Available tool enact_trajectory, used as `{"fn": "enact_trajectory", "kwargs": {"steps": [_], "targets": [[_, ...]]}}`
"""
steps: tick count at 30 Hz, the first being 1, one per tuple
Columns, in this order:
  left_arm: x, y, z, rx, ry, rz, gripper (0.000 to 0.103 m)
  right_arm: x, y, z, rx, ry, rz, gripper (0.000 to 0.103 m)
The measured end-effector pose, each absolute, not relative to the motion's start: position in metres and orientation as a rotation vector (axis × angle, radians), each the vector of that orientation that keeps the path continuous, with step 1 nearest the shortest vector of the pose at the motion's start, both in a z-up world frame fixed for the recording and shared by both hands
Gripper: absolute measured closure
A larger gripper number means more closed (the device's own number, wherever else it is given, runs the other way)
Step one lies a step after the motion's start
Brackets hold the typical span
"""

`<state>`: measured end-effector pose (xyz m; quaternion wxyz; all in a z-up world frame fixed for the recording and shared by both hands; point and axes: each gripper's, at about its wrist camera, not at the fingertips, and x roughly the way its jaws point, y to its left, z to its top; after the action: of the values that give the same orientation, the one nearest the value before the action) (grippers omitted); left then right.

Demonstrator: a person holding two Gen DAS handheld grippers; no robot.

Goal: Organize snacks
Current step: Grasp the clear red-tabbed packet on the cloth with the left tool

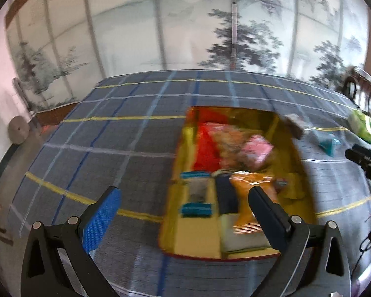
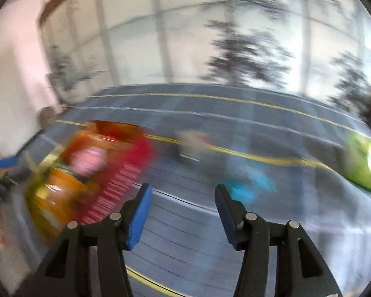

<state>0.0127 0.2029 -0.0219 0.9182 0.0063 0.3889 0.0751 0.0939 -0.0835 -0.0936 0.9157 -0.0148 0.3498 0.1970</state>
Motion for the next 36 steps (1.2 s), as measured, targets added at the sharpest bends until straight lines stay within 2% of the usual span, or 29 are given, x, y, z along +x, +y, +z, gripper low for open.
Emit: {"fn": "enact_trajectory", "kwargs": {"steps": [8, 13, 21, 25, 28, 30, 35, 36], "targets": [[0.067, 0.132, 0.013, 0.023, 0.882, -0.139, 0.001, 0.099, -0.225, -0.135, -0.063, 0.829, 0.048, 0.049], [0.137, 0.078, 0.020, -0.171, 1.050, -0.329, 0.001, 0.103, -0.253, -0.133, 0.036, 0.813, 0.050, 0.048], [0.240, 0.028, -0.036, -0.287, 1.308, -0.230, 0.003, 0.096, -0.248, -0.131, 0.035, 0.775, 0.142, 0.048], [0.256, 0.030, -0.058, -0.333, 1.341, -0.162, 0.004, 0.094, -0.258, -0.130, 0.101, 0.751, 0.167, 0.047], [0.266, 0.030, -0.069, -0.312, 1.338, -0.099, 0.009, 0.094, -0.262, -0.130, 0.128, 0.740, 0.186, 0.047], [0.273, 0.029, -0.078, -0.325, 1.351, -0.077, 0.018, 0.092, -0.262, -0.130, 0.133, 0.735, 0.201, 0.047], [0.283, 0.026, -0.090, -0.319, 1.366, -0.057, 0.025, 0.091, -0.262, -0.129, 0.145, 0.728, 0.224, 0.047], [0.284, 0.025, -0.092, -0.326, 1.361, -0.059, 0.030, 0.091, -0.263, -0.129, 0.152, 0.728, 0.229, 0.047]]}}
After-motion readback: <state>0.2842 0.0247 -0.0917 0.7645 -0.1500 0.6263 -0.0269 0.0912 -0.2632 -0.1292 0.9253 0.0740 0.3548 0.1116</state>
